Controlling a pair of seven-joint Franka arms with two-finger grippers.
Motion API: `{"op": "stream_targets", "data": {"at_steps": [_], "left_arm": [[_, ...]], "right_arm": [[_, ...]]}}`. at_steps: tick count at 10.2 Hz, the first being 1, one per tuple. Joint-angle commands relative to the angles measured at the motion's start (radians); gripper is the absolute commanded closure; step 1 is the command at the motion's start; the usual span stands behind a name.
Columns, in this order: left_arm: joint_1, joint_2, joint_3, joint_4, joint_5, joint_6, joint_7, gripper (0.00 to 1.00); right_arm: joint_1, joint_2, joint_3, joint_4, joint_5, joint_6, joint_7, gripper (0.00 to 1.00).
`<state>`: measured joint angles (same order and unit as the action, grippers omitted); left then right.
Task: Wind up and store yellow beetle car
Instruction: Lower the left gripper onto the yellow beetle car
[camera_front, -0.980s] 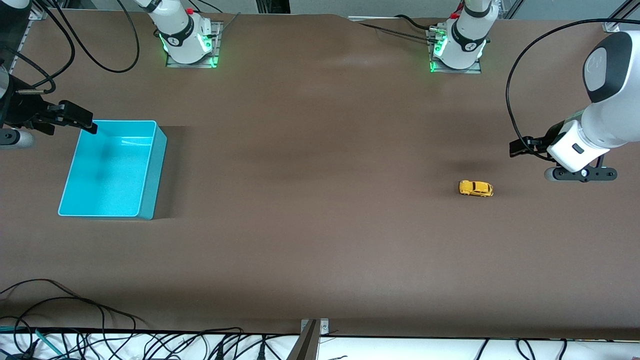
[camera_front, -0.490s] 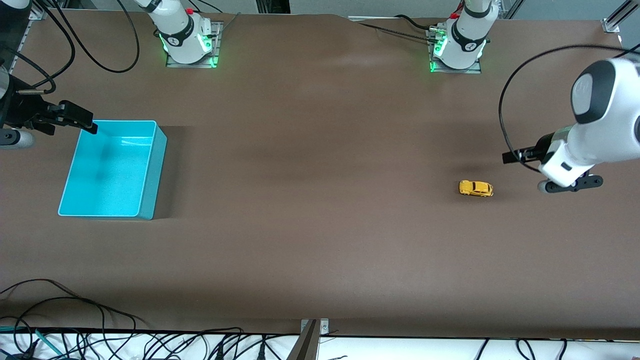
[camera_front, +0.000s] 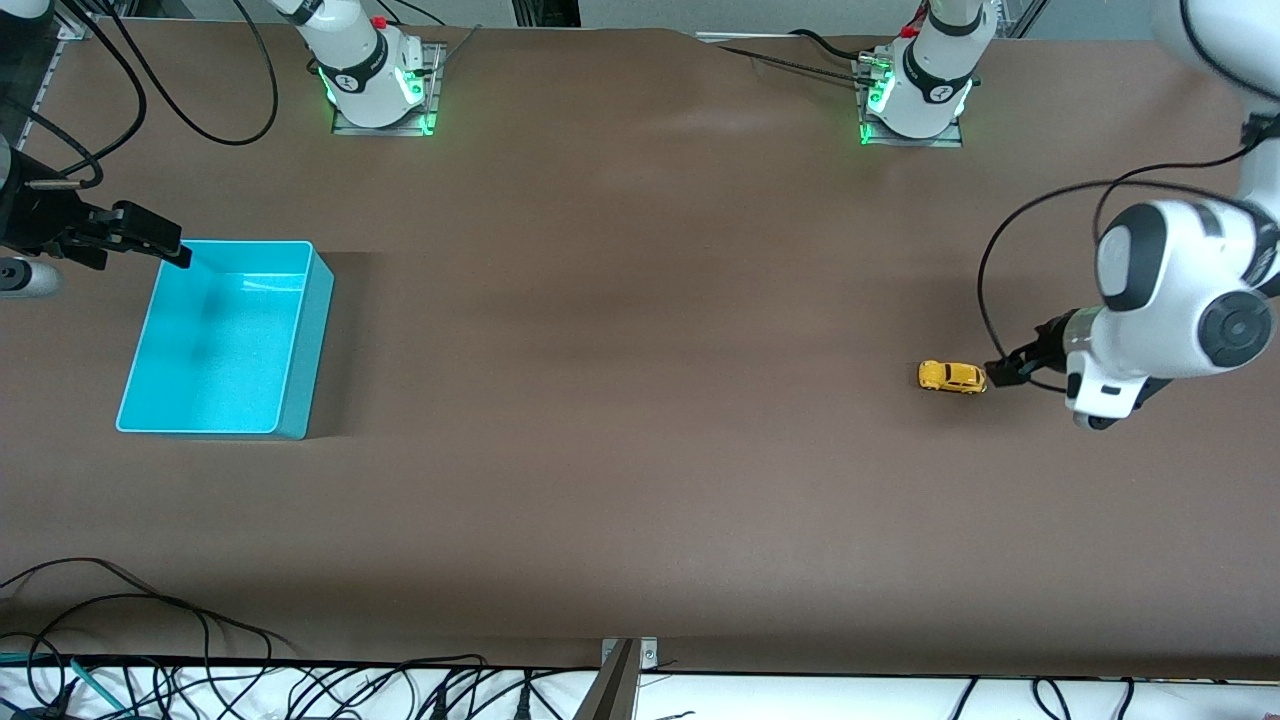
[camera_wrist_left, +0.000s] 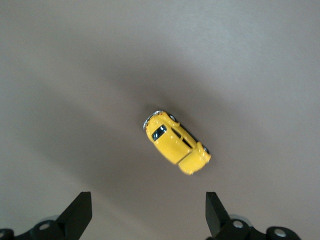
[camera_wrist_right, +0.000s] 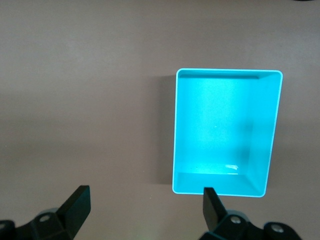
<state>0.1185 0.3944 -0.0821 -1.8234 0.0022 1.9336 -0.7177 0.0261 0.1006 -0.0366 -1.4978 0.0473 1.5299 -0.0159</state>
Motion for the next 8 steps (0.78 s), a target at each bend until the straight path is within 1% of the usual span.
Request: {"op": "stream_targets", "data": {"at_steps": [1,2,3,4,5,7,8], "left_arm": [[0.009,0.058,-0.007,-0.019,-0.040,0.095,-0.234,0.00],[0.010,0.061,-0.005,-0.066,-0.085,0.176,-0.321,0.00],[0.009,0.064,-0.005,-0.104,-0.091,0.236,-0.388,0.00],[0.009,0.072,-0.005,-0.137,-0.088,0.298,-0.478,0.00],[0.004,0.084,-0.005,-0.152,-0.085,0.347,-0.550,0.02],[-0.003,0.099,-0.004,-0.165,-0.077,0.398,-0.661,0.10],[-0.003,0.100,-0.004,-0.171,-0.050,0.403,-0.696,0.10]], "right_arm": [[-0.009,0.007,-0.015,0.014,0.023,-0.019,-0.032,0.00],[-0.009,0.007,-0.031,0.013,0.023,-0.019,-0.064,0.00],[-0.009,0.007,-0.054,0.013,0.023,-0.017,-0.093,0.00],[-0.009,0.007,-0.061,0.011,0.023,-0.019,-0.117,0.00],[-0.008,0.005,-0.062,0.002,0.023,-0.019,-0.118,0.00],[-0.008,0.005,-0.062,0.002,0.023,-0.020,-0.118,0.00],[-0.008,0.005,-0.062,0.001,0.023,-0.020,-0.118,0.00]]}}
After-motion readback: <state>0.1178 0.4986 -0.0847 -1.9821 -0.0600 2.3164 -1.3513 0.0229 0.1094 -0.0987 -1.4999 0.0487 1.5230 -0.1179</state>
